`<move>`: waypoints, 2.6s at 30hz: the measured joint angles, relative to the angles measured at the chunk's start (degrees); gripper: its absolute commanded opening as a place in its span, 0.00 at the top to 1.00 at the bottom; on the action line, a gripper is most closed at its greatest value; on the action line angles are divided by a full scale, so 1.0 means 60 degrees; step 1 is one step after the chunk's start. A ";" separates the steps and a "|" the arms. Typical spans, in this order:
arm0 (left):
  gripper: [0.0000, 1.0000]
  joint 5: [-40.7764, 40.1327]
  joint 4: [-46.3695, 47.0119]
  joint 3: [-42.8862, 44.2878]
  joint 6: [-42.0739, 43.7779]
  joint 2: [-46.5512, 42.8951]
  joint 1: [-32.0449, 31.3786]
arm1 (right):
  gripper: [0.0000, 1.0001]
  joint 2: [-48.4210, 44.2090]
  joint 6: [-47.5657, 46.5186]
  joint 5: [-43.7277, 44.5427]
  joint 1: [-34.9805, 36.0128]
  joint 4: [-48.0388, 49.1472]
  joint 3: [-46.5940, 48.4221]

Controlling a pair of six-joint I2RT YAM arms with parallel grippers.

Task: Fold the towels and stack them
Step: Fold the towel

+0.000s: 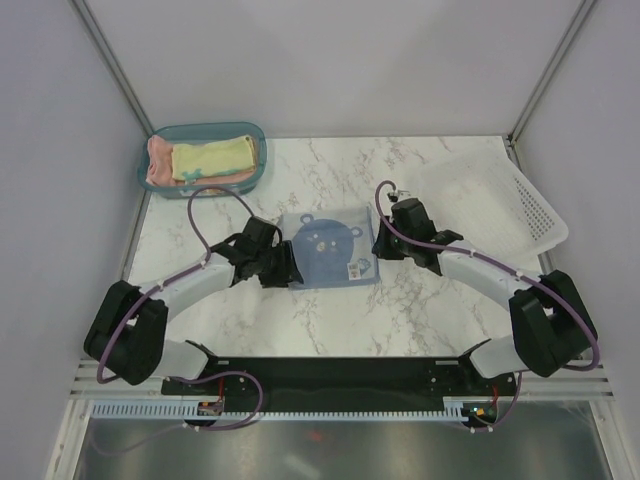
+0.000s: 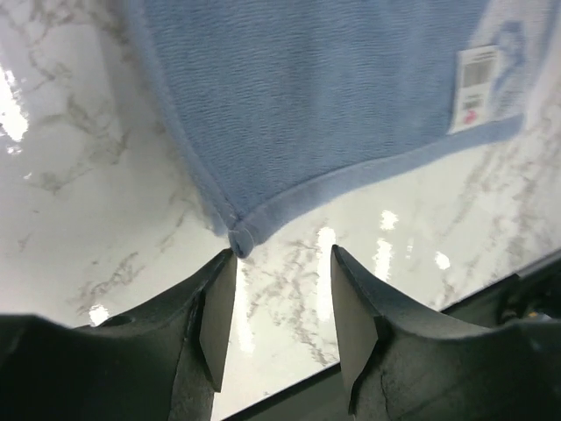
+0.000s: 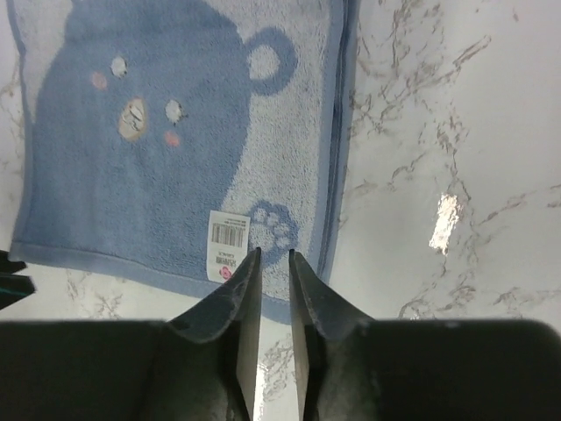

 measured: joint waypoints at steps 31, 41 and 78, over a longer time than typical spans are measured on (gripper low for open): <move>0.45 0.1067 0.1537 0.4965 0.1096 0.4688 0.1843 | 0.94 -0.1184 0.1224 -0.0583 0.0324 0.2408 -0.3785; 0.45 0.1293 0.1749 0.5166 0.1166 0.4940 0.1880 | 0.69 -0.2200 0.1413 0.0084 0.0415 0.0605 -0.3220; 0.44 0.2860 0.1942 0.6564 0.2018 0.6331 0.2361 | 0.73 0.4776 -0.2226 -0.1734 -0.1916 0.0328 0.3872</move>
